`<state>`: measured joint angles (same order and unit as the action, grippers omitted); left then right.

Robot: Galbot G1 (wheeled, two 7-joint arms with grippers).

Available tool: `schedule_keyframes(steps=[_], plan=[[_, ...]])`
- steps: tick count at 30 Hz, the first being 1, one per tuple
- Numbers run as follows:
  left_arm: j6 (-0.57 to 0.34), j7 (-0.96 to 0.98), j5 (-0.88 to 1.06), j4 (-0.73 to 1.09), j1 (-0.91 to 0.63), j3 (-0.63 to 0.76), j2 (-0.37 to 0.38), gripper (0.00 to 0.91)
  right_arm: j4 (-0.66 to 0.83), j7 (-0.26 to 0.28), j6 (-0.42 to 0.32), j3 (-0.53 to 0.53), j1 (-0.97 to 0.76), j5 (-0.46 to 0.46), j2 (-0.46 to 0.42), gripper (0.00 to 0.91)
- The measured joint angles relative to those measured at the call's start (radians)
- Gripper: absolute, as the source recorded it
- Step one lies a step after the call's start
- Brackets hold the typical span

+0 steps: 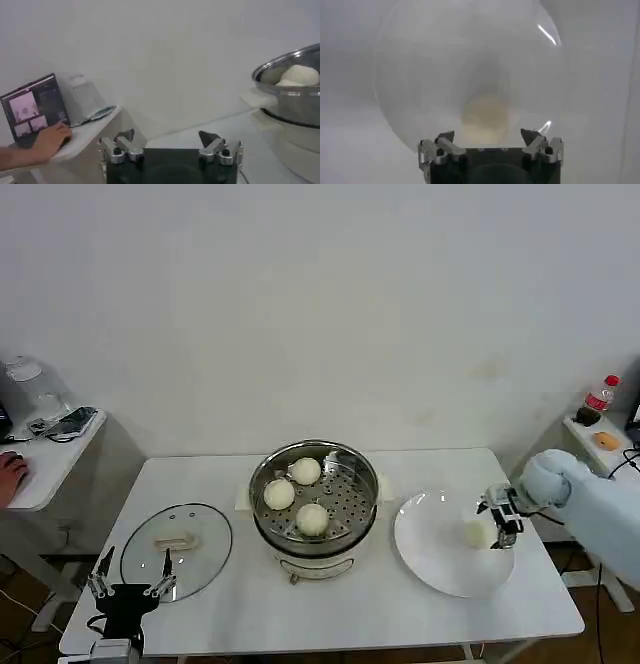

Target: Take steamed baozi put them in steamer then cover it.

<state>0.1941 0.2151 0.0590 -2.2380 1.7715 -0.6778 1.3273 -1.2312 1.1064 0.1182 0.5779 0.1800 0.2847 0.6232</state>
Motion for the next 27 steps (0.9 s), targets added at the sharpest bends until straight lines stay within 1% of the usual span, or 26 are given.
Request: schedule_keyframes(steps=[10, 13, 15, 20, 22, 24, 27], plan=[[0.000, 0.000, -0.001, 0.004, -0.004, 0.000, 0.000, 0.907, 0.061, -0.011, 0.006, -0.031, 0.031, 0.035, 0.053, 0.907], [0.000, 0.000, -0.001, 0.004, -0.006, 0.000, 0.001, 0.907, 0.072, -0.011, 0.010, -0.033, 0.037, 0.044, 0.062, 0.887], [0.000, 0.000, -0.001, 0.004, -0.007, 0.000, 0.001, 0.907, 0.082, -0.012, 0.012, -0.035, 0.038, 0.050, 0.067, 0.836], [0.000, 0.000, -0.001, 0.004, -0.008, 0.000, 0.002, 0.907, 0.093, -0.013, 0.018, -0.039, 0.040, 0.056, 0.074, 0.776], [0.000, 0.000, -0.001, 0.004, -0.007, -0.001, 0.003, 0.907, 0.095, -0.013, 0.019, -0.039, 0.040, 0.056, 0.076, 0.736], [0.000, 0.000, -0.001, 0.004, -0.007, -0.001, 0.002, 0.907, 0.095, -0.013, 0.021, -0.040, 0.040, 0.056, 0.079, 0.665], [0.000, 0.000, -0.001, 0.002, -0.006, -0.002, 0.003, 0.907, 0.094, -0.012, 0.025, -0.041, 0.040, 0.055, 0.080, 0.645]])
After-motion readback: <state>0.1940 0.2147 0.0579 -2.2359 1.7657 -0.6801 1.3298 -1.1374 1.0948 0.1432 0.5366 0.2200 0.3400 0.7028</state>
